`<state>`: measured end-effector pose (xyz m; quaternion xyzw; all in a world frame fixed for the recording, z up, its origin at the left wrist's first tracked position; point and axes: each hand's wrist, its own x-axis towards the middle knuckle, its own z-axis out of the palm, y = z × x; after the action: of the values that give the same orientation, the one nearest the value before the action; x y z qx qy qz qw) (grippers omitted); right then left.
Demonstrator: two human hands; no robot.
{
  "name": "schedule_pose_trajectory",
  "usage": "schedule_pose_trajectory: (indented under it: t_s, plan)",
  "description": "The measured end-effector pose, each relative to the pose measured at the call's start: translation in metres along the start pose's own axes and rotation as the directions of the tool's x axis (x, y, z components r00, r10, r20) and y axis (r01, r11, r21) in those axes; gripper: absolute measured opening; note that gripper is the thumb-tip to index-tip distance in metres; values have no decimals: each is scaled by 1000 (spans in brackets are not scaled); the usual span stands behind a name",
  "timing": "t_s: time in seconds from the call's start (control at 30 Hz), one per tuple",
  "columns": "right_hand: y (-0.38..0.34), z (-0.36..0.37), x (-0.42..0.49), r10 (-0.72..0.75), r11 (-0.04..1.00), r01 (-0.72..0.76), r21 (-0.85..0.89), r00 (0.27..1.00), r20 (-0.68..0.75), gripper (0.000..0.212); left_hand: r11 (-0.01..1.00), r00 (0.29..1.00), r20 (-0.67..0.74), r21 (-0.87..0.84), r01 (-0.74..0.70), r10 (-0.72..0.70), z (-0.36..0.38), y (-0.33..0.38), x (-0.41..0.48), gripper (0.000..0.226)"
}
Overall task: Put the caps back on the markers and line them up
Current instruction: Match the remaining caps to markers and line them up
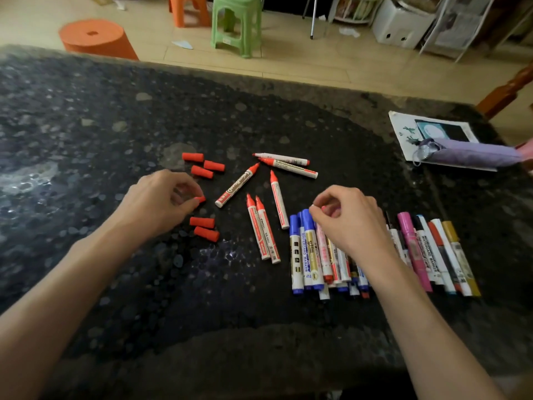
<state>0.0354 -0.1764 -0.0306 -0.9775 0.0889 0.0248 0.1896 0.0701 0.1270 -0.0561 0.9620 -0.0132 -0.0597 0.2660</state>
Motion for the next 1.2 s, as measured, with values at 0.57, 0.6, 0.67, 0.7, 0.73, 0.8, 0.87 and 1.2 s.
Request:
schedule_pose_trajectory:
  t_s: [0.57,0.6,0.67,0.7,0.73,0.8,0.87,1.2]
  plan:
    - [-70,54,-16,-177,951,202,-234,977,123,27,952,931,287,140,-273,225,9,1,-13,24]
    - [-67,48,-15,-148,970,171,-173,979,141,22,960,937,242,61,-274,252,7,2,-14,22]
    - [-58,36,-12,-126,989,136,-57,981,149,17,962,947,165,-52,-270,275,3,5,-14,21]
    - [-55,32,-11,-142,988,149,-46,980,139,18,963,952,149,-69,-261,269,1,6,-14,21]
    - [-54,33,-12,-164,983,174,-64,978,129,24,967,957,144,-61,-247,253,-1,5,-14,21]
    - [-56,43,-14,-212,962,229,-149,970,119,40,977,966,151,-17,-212,212,-3,2,-12,19]
    - [-62,55,-16,-264,934,272,-231,962,67,43,982,969,165,3,-186,183,-3,0,-10,18]
    - [-51,40,-3,-171,980,162,112,982,75,20,975,978,97,-145,-170,185,-1,9,-13,15]
